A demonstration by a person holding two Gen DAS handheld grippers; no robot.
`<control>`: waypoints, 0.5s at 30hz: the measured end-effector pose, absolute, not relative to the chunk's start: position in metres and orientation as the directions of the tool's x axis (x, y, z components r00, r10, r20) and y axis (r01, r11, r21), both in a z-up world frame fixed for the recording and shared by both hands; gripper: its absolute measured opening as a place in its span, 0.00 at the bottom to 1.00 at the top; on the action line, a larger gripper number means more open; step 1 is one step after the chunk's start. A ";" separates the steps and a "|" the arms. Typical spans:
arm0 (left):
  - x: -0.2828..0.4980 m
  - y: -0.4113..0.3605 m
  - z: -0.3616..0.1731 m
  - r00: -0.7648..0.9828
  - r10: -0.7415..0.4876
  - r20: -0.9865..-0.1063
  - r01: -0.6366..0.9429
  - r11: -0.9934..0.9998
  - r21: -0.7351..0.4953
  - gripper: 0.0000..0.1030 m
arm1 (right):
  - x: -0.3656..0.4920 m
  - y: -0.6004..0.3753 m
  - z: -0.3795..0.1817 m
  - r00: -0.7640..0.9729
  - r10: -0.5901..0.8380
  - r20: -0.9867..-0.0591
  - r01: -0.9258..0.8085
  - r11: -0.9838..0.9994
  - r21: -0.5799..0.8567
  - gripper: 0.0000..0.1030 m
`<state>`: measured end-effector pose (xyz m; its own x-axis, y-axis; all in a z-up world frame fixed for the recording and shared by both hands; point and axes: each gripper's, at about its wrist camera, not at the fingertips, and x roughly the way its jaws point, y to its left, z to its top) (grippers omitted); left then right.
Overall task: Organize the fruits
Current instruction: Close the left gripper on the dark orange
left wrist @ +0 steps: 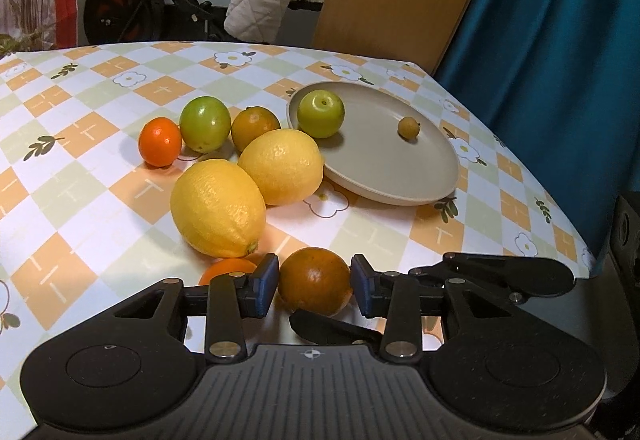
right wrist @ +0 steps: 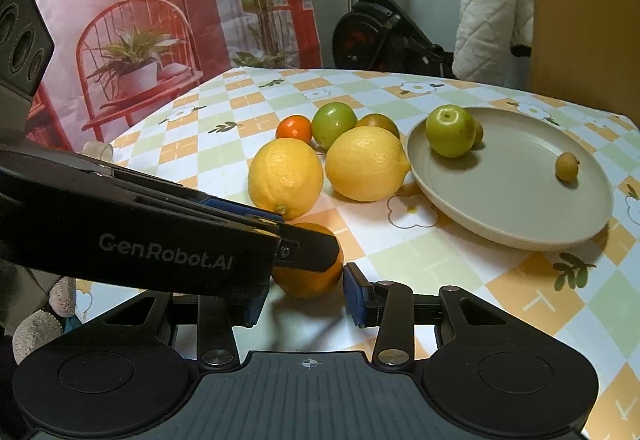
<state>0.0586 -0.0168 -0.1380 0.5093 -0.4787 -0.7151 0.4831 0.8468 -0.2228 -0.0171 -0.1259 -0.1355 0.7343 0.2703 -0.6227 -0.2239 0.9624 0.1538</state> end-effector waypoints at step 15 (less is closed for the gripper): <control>0.057 -0.023 -0.137 0.512 -0.475 -0.716 0.473 0.852 -0.227 0.40 | -0.015 -0.139 -0.137 0.746 0.252 -0.616 -0.178 0.967 0.181 0.31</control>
<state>0.0575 -0.0229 -0.1373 0.5120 -0.4750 -0.7157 0.4726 0.8516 -0.2270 -0.0152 -0.1386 -0.1370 0.7461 0.2522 -0.6162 -0.1778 0.9673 0.1807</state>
